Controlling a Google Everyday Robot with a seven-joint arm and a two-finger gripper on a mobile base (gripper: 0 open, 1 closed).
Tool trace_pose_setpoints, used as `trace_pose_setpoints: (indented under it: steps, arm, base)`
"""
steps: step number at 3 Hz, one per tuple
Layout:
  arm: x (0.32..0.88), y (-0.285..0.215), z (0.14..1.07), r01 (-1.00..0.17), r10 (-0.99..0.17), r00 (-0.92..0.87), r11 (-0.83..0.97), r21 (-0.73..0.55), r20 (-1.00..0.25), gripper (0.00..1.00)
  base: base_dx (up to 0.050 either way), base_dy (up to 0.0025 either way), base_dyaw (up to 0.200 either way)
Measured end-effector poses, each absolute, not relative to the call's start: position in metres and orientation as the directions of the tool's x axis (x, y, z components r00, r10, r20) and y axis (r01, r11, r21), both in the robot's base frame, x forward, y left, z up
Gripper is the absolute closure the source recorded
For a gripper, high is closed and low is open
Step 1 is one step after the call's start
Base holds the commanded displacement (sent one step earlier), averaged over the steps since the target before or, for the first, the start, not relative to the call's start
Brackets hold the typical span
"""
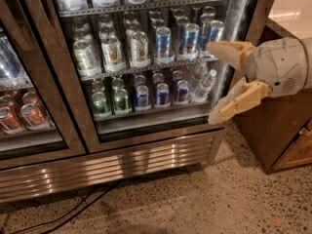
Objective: Open right fridge door
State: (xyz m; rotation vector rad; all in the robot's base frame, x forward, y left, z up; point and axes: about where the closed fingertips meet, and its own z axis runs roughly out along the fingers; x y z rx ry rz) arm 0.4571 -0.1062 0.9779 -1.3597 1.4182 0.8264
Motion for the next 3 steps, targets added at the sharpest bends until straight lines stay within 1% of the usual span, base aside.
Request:
trace_pose_setpoints:
  steps: [2,3]
  arm:
    - [0.463,-0.073,0.990,-0.979,-0.366,0.137,0.088,-0.181,-0.920,0.00]
    - [0.463,-0.073,0.990,-0.979,-0.366,0.137,0.088,-0.181,-0.920,0.00]
  base:
    - [0.000,0.00000,0.000]
    - [0.000,-0.00002,0.196]
